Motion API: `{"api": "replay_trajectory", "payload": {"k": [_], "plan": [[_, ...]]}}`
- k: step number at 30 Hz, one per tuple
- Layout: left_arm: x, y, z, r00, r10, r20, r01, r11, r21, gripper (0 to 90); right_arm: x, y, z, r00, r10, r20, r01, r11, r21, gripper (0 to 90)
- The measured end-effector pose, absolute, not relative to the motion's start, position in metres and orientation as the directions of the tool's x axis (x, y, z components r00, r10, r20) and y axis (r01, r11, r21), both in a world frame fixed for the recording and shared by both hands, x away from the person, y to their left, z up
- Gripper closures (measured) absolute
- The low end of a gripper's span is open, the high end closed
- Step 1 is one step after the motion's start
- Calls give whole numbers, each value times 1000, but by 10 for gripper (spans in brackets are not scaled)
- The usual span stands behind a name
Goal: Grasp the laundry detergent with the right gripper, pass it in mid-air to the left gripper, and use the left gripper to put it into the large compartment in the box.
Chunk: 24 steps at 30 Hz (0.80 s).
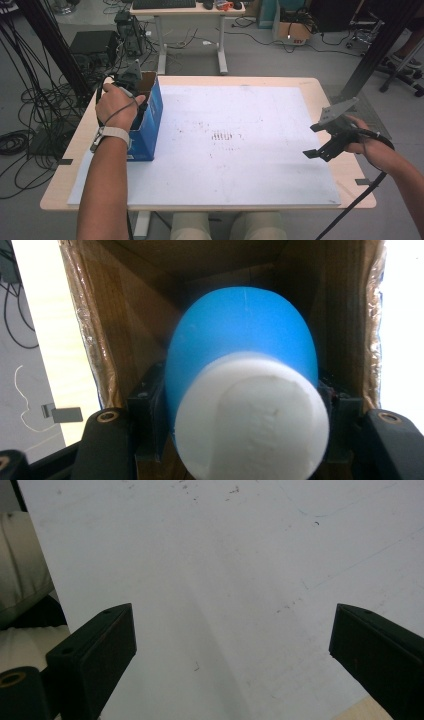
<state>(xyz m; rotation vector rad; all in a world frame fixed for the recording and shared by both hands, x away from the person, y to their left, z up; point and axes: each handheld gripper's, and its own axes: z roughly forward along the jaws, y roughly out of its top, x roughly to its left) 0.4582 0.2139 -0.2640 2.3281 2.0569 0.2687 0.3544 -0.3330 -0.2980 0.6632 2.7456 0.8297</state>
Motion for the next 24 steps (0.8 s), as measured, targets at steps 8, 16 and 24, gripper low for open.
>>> {"api": "replay_trajectory", "payload": {"k": [8,16,24], "plan": [[457,214,-264,113,988,109,983,-127,135,374,354,-333,-298,-878,475,-56,362,737,570,49],[457,214,-264,113,988,106,983,-127,134,374,354,-333,-298,-884,464,-61,350,742,571,49],[457,215,-263,115,988,101,984,-127,127,372,355,-331,-298,-887,457,-63,343,746,571,49]]}}
